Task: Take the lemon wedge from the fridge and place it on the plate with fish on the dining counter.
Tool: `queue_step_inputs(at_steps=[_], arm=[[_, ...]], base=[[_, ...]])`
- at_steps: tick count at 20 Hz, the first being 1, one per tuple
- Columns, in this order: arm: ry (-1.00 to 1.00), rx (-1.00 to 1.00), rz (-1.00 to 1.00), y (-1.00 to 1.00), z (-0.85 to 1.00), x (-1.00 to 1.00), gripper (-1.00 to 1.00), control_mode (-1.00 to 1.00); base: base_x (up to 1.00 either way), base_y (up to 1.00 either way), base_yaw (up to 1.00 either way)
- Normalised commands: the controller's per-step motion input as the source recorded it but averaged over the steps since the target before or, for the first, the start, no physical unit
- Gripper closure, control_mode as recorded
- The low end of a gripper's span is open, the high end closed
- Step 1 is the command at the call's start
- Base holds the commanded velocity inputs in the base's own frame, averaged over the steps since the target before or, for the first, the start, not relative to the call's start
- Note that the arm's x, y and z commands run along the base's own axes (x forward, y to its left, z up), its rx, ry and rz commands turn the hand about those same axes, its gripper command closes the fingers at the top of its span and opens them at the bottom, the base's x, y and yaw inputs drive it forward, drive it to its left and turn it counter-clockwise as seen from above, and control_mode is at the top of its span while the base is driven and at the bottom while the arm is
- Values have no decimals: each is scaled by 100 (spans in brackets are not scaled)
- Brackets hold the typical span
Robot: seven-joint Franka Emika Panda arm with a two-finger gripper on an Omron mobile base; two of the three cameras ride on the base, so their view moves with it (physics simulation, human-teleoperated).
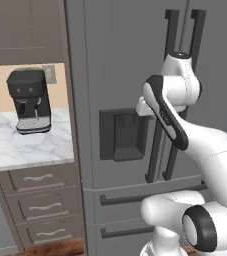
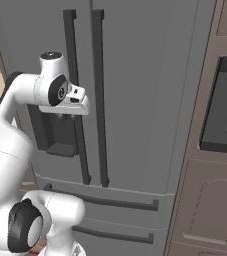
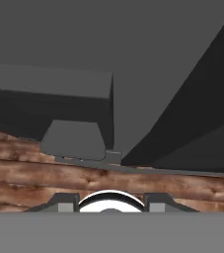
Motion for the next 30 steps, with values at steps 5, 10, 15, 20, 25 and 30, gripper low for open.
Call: queue_step_inputs(at_steps=[5, 10, 15, 20, 25, 30], arm=[[-3, -1, 1, -3, -16, -27, -100, -100], [0, 0, 0, -1, 0, -3, -100, -100], [0, 0, 0, -16, 0, -85, -100, -100], [-1, 0, 0, -18, 0, -84, -100, -100], [-8, 0, 0, -33, 0, 29, -100, -100], [-3, 0, 0, -10, 0, 17, -100, -100]], base=[[0, 0, 0], [0, 0, 0], [0, 0, 0], [0, 0, 0], [0, 0, 0], [0, 0, 0]])
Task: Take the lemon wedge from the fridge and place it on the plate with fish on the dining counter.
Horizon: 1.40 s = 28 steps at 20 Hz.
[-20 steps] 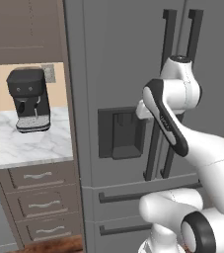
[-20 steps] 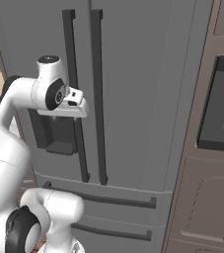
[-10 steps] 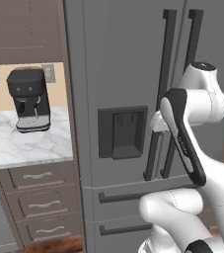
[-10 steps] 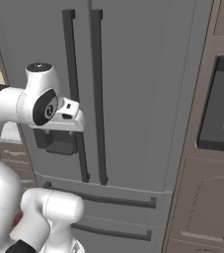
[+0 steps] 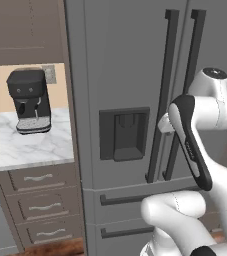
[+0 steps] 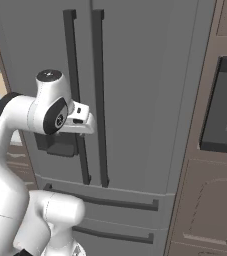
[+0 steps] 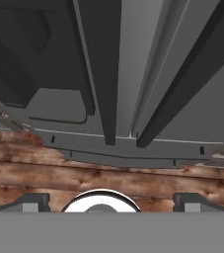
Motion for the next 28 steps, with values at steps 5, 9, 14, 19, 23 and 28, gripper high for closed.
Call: queue_step_inputs(at_steps=[5, 9, 14, 19, 23, 28], arm=[[0, 0, 0, -1, 0, 3, -100, -100], [0, 0, 0, 0, 0, 0, -100, -100], [0, 0, 0, 0, 0, 0, -100, -100], [0, 0, 0, -1, -3, -9, -100, 100], [0, 0, 0, 0, 0, 0, -100, 100], [0, 0, 0, 0, 0, 0, -100, 100]], base=[[0, 0, 0], [0, 0, 0], [0, 0, 0], [-24, -6, 0], [-42, -9, 0], [-52, -22, 0]])
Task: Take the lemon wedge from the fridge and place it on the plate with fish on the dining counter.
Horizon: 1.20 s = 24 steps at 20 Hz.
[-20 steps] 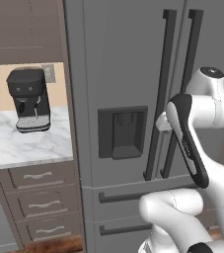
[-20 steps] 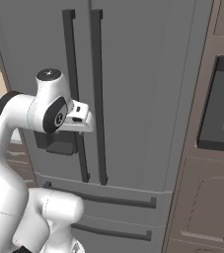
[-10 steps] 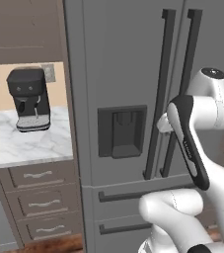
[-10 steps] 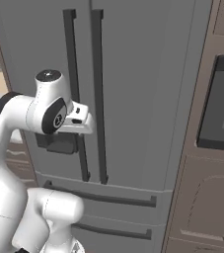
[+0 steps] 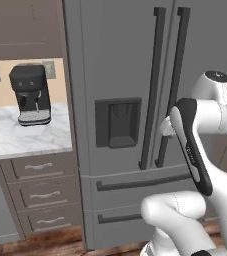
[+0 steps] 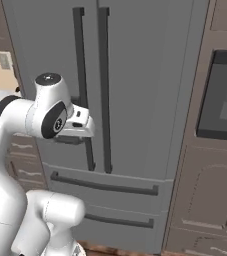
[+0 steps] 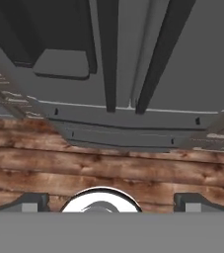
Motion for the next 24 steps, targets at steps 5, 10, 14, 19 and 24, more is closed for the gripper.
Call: queue_step_inputs(at_steps=[5, 10, 14, 19, 24], arm=[[0, 0, 0, 0, 0, 0, -100, 100], [0, 0, 0, 0, 0, 0, -100, 100], [0, 0, 0, 0, 0, 0, -100, 100], [0, 0, 0, 0, 0, 0, -100, 100], [0, 0, 0, 0, 0, 0, -100, 100]], base=[[-73, -37, 0], [-34, -33, 0], [0, -12, 0], [-41, -1, 0], [-10, 0, 0]])
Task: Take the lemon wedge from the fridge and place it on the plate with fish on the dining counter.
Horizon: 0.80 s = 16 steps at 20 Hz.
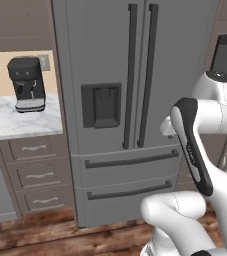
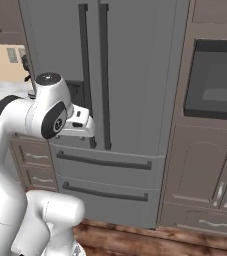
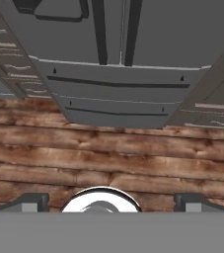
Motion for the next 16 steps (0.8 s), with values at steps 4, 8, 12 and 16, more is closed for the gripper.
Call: queue_step_inputs(at_steps=[4, 8, 12, 16], arm=[[0, 0, 0, 0, 0, 0, -100, -100], [0, 0, 0, 0, 0, 0, -100, -100], [0, 0, 0, -1, -7, 30, -100, -100], [-2, 0, -1, -3, -8, 99, -100, -100]], base=[[0, 0, 0], [0, 0, 0], [0, 0, 0], [0, 0, 0]])
